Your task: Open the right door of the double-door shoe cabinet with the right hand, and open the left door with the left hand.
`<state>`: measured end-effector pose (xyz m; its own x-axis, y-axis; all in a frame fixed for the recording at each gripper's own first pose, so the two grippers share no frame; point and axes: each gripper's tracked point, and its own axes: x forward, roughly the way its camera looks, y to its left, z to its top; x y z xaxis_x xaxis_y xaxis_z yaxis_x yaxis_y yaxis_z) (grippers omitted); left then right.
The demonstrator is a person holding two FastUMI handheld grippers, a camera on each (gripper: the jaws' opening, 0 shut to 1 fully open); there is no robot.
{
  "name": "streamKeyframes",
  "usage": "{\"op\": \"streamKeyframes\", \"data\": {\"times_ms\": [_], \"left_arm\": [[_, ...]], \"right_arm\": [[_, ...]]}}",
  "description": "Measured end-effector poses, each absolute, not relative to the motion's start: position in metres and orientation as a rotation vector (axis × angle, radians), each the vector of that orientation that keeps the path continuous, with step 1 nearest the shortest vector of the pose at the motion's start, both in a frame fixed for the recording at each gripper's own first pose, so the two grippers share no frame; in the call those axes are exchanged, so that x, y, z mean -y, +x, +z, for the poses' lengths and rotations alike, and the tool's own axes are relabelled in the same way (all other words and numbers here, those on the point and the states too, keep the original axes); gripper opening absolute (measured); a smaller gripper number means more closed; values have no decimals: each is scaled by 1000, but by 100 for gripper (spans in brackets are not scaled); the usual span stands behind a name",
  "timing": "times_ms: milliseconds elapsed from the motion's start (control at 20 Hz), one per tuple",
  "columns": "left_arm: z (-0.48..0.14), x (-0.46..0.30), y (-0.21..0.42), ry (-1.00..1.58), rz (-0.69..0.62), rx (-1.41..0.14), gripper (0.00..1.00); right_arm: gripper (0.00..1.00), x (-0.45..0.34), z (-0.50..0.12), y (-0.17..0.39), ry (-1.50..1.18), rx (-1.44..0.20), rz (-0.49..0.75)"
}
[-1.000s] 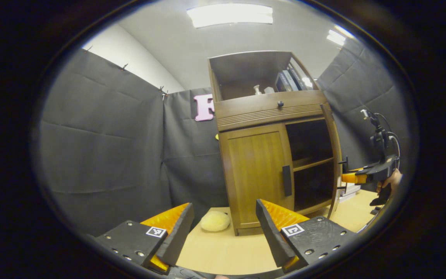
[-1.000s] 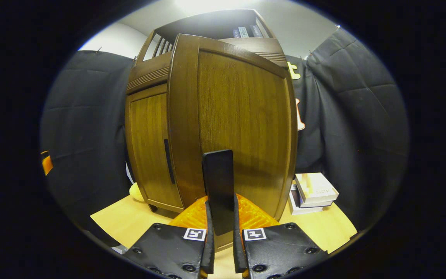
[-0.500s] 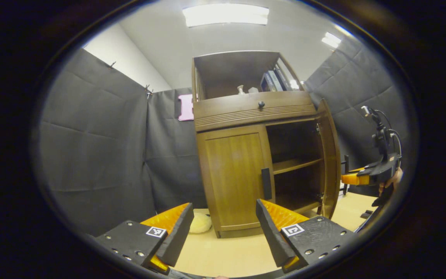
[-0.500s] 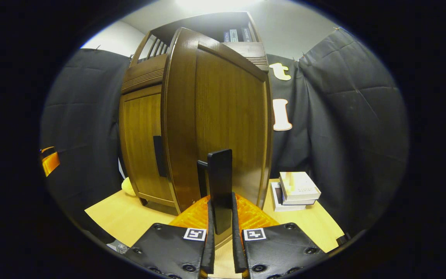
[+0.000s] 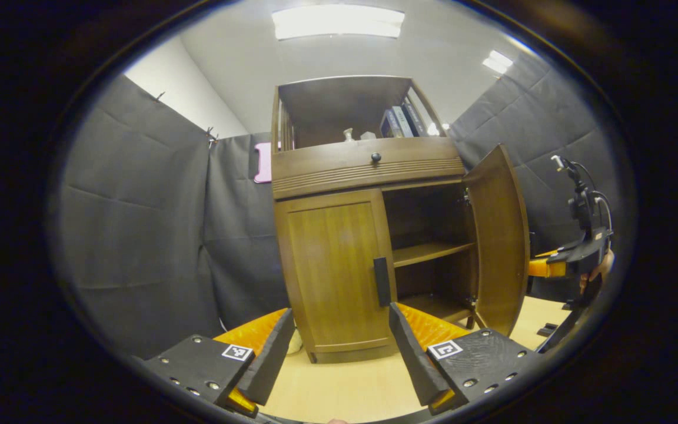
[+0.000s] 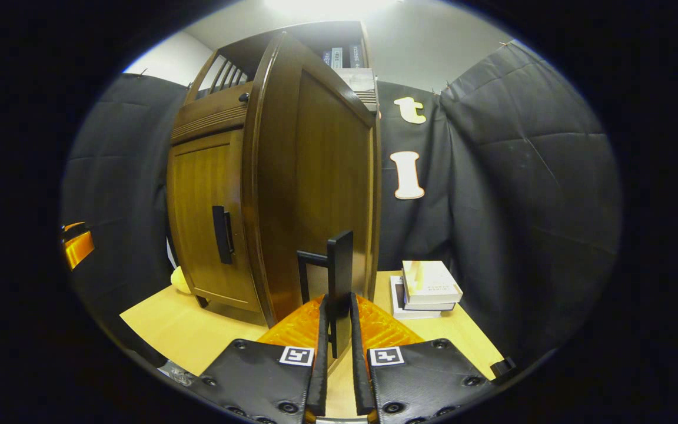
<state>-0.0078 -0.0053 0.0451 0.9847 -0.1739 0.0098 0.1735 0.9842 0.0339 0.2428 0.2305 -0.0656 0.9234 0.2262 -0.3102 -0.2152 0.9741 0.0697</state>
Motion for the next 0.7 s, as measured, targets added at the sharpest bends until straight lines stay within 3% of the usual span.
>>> {"op": "streamKeyframes", "data": {"times_ms": [300,350,400,700], "left_arm": [[47,8,-6,46,-190,11,94],[46,8,-6,48,-191,10,94],[46,8,-6,49,-191,8,94],[46,7,-4,59,-184,11,94]], "right_arm": [[19,-229,-66,244,47,-328,178],[9,-228,-66,244,51,-328,173],[15,-228,-66,245,56,-327,173],[14,-220,-66,249,78,-308,146]]}}
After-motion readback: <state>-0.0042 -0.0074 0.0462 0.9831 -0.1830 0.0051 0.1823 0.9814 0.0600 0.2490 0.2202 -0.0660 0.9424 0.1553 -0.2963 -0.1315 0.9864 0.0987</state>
